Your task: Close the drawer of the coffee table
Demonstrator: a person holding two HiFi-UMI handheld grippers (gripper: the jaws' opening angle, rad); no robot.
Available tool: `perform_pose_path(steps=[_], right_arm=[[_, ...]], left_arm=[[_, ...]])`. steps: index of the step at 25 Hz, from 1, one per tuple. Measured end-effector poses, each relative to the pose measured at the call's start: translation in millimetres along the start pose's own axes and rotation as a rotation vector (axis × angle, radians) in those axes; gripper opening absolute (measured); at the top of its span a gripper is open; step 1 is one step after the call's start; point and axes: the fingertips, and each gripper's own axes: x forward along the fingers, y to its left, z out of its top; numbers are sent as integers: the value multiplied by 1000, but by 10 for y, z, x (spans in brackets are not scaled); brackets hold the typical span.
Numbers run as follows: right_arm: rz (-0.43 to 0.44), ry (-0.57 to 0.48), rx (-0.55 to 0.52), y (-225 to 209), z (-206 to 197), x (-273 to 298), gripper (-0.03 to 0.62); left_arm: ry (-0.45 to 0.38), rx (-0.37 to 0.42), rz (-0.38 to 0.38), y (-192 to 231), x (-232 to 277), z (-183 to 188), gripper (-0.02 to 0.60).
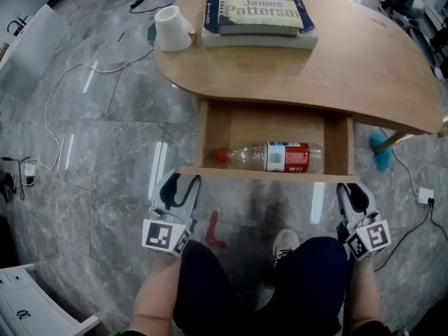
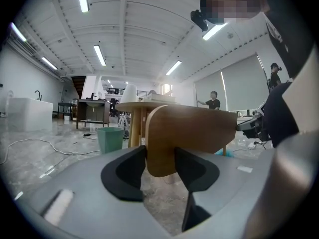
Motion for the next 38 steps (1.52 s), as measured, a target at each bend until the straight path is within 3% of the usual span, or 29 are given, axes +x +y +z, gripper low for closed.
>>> perform_pose_path(steps=[10, 27, 38], right_arm=[[-35, -35, -22, -98, 241, 195, 107], [-43, -18, -3, -322, 399, 650, 107], [-123, -15, 32, -499, 515, 941, 107]], left_arm=[[-20, -26, 21, 93, 213, 161, 193], [23, -45, 77, 319, 730, 203, 192], [35, -62, 138, 448, 1065, 257, 190]])
